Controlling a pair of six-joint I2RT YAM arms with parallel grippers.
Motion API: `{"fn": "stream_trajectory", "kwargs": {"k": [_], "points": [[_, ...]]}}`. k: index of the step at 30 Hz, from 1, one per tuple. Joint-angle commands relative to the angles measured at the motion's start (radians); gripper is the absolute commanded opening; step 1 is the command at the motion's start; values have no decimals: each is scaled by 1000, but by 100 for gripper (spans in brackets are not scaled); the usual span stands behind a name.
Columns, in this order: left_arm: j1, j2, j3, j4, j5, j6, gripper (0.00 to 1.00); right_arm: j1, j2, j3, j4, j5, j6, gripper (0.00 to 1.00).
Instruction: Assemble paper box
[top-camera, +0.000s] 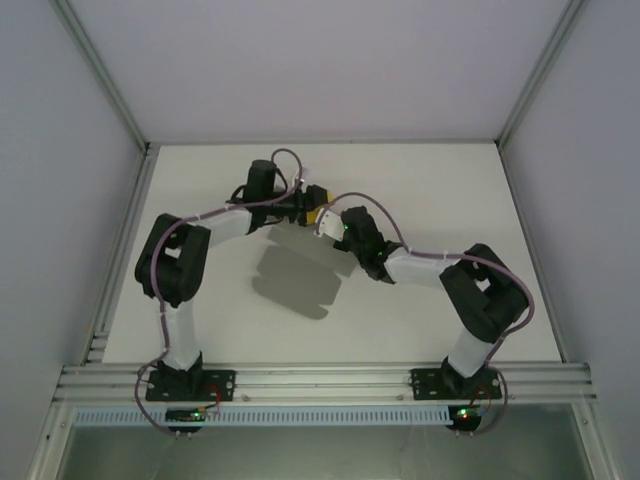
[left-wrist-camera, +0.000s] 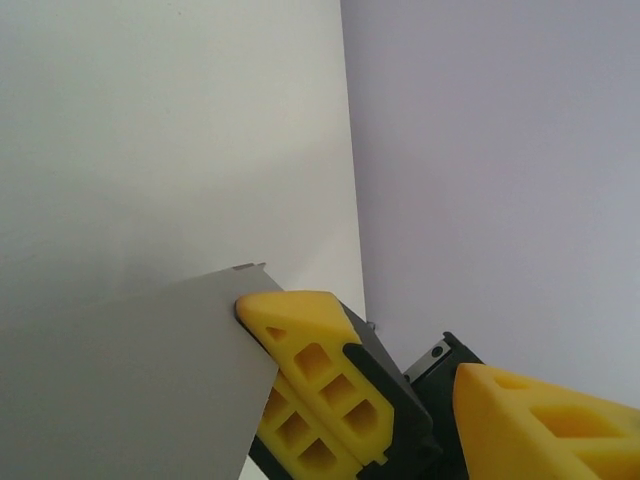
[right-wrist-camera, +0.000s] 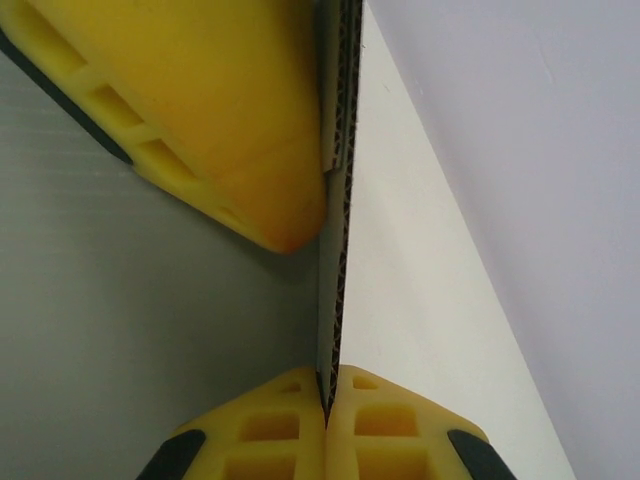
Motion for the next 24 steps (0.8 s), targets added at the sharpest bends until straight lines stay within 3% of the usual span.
{"fn": "stream_trajectory", "kwargs": {"k": [1, 5, 8, 12, 16, 21, 24], "points": [[28, -122, -34, -107, -9, 154, 70, -27, -75, -6, -65, -81, 14, 0], [87, -311, -102, -380, -223, 375, 99, -109, -145, 105, -468, -220, 10, 0], [128, -425, -147, -551, -435, 482, 100, -161, -167, 205, -700, -285, 11, 0], [224, -534, -279, -580, -585, 506, 100, -179, -206, 201, -709, -276, -21, 0], [298, -541, -372, -502, -574, 538, 100, -214, -226, 237, -766, -420, -25, 0], [280, -421, -394, -320, -349, 607, 98, -247, -218, 254, -731, -496, 21, 0], [244, -352, -380, -279, -334, 626, 92, -252, -211, 251, -687, -496, 66, 0]]}}
